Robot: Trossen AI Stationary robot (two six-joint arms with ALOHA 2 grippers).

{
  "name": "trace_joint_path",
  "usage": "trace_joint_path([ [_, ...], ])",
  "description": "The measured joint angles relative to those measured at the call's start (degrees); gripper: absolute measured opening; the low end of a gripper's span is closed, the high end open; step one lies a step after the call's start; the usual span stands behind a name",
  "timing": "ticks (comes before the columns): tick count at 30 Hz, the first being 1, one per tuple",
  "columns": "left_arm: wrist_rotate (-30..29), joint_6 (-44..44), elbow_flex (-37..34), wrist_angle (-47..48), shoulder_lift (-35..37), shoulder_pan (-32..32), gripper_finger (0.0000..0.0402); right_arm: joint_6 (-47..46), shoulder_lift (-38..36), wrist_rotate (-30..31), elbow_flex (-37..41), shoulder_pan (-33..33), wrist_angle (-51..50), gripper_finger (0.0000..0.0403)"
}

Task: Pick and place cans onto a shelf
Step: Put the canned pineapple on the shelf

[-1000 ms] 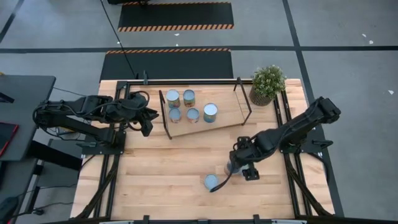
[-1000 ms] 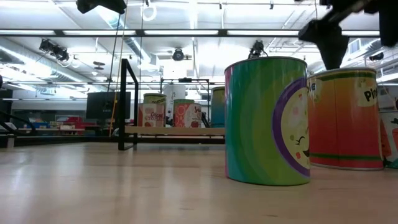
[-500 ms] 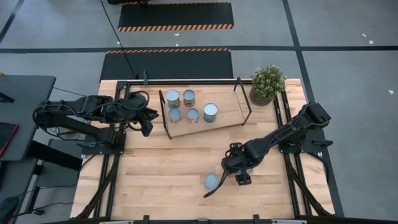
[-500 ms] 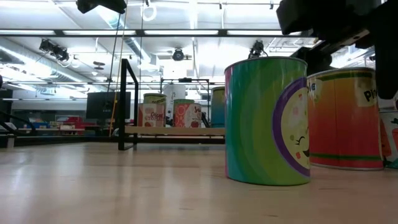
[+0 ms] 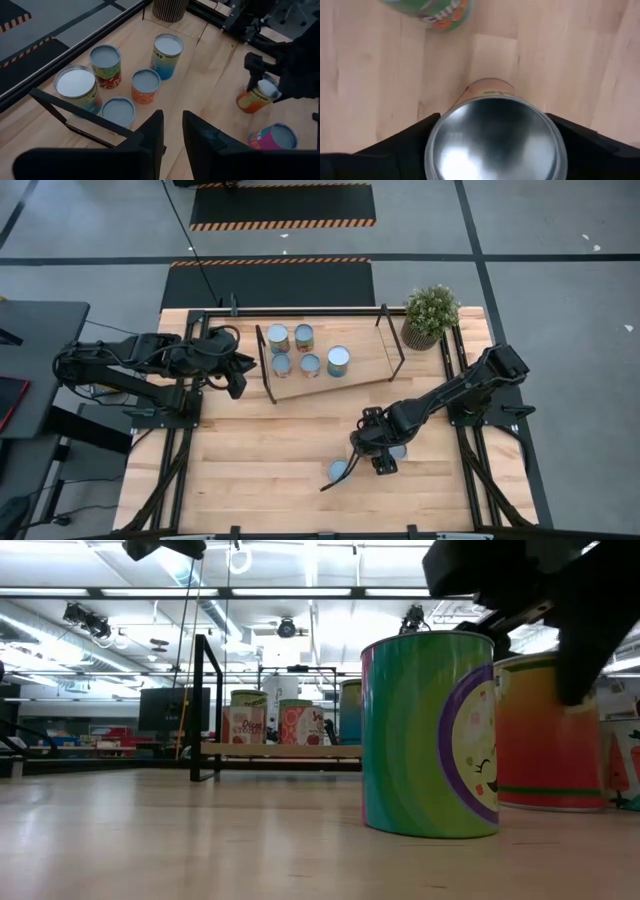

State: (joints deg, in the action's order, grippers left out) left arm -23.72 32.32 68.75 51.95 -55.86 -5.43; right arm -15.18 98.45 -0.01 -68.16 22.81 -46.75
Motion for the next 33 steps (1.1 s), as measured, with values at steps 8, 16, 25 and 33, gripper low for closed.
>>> trace_joint_path([
  [8, 0.01, 0.00, 0.00, -0.33, 0.00, -0.02, 0.0078, 2.15, -0.20, -1.21, -4.05, -5.26, -6.22, 0.0317],
  [16, 0.01, 0.00, 0.00, -0.35, 0.00, 0.00, 0.0078, 12.29, -0.63, 1.14, -13.01, -16.30, -15.11, 0.0324],
  [25, 0.00, -0.01, 0.00, -1.07, 0.00, -0.01, 0.0078, 24.14, -0.63, 0.94, -22.37, -30.21, -25.41, 0.0324],
  [33, 0.01, 0.00, 0.00, -1.10, 0.00, -0.02, 0.0078, 33.69, -0.63, 1.80, -23.13, -40.26, -22.56, 0.0324],
])
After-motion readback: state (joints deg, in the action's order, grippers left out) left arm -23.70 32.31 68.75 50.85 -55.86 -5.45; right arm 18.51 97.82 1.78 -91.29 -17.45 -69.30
